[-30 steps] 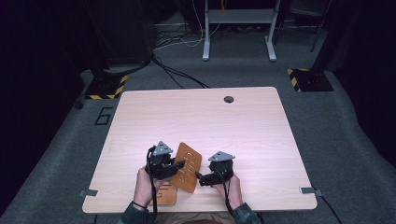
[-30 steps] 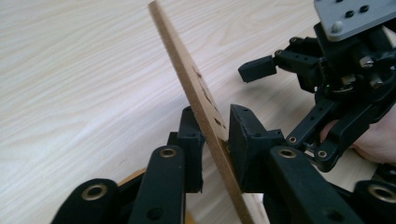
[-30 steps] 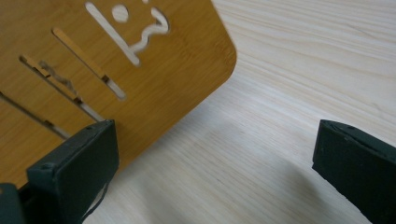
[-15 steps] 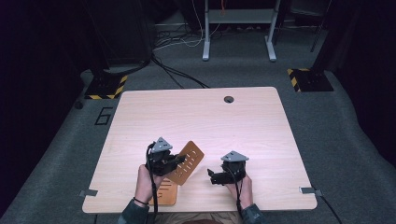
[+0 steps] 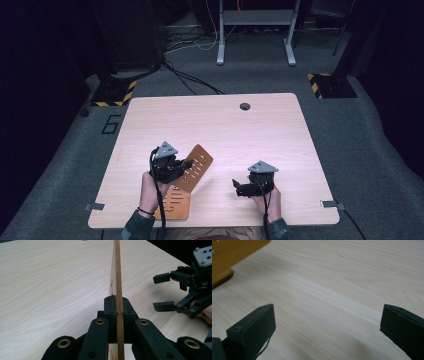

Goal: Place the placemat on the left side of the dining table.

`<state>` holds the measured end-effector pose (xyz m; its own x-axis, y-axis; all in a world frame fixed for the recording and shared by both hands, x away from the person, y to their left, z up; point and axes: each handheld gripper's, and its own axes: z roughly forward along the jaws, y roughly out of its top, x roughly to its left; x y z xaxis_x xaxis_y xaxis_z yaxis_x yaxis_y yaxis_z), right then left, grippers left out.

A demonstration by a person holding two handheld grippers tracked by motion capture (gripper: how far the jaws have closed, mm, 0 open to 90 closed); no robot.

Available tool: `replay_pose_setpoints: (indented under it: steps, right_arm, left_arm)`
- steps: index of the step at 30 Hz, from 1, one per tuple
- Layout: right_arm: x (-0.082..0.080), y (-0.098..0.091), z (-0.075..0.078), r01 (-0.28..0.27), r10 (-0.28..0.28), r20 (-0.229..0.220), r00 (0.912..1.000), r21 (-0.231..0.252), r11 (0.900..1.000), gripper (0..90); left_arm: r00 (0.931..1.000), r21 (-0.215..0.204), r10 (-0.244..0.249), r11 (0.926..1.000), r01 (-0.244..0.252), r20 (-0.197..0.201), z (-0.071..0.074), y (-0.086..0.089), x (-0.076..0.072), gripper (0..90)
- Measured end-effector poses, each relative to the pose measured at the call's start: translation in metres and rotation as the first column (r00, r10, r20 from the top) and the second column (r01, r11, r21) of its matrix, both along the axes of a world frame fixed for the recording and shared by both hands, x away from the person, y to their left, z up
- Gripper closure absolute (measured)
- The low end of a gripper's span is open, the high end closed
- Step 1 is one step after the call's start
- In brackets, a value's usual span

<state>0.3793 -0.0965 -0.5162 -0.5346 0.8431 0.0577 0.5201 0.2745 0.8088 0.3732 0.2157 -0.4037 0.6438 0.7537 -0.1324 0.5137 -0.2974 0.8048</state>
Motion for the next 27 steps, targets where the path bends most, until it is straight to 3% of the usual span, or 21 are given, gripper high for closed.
replay_pose_setpoints:
  steps: [5,17,27]
  right_arm:
    - [0.001,-0.013,0.001,0.013,-0.013,-0.003,0.9999,0.003,0.9999,0.0]
    - [0.002,-0.061,-0.003,0.129,-0.13,-0.034,0.991,-0.017,0.9915,0.0]
    - [0.005,-0.092,-0.01,0.228,-0.231,-0.051,0.9716,-0.052,0.9722,0.0]
  left_arm:
    - [0.9998,0.006,0.019,0.9998,-0.019,0.004,0.004,0.007,0.002,86.0]
    - [0.9962,0.009,0.084,0.9964,-0.084,0.022,0.014,0.032,0.009,86.0]
    - [0.9905,0.026,0.135,0.9904,-0.136,0.024,0.02,0.047,0.017,86.0]
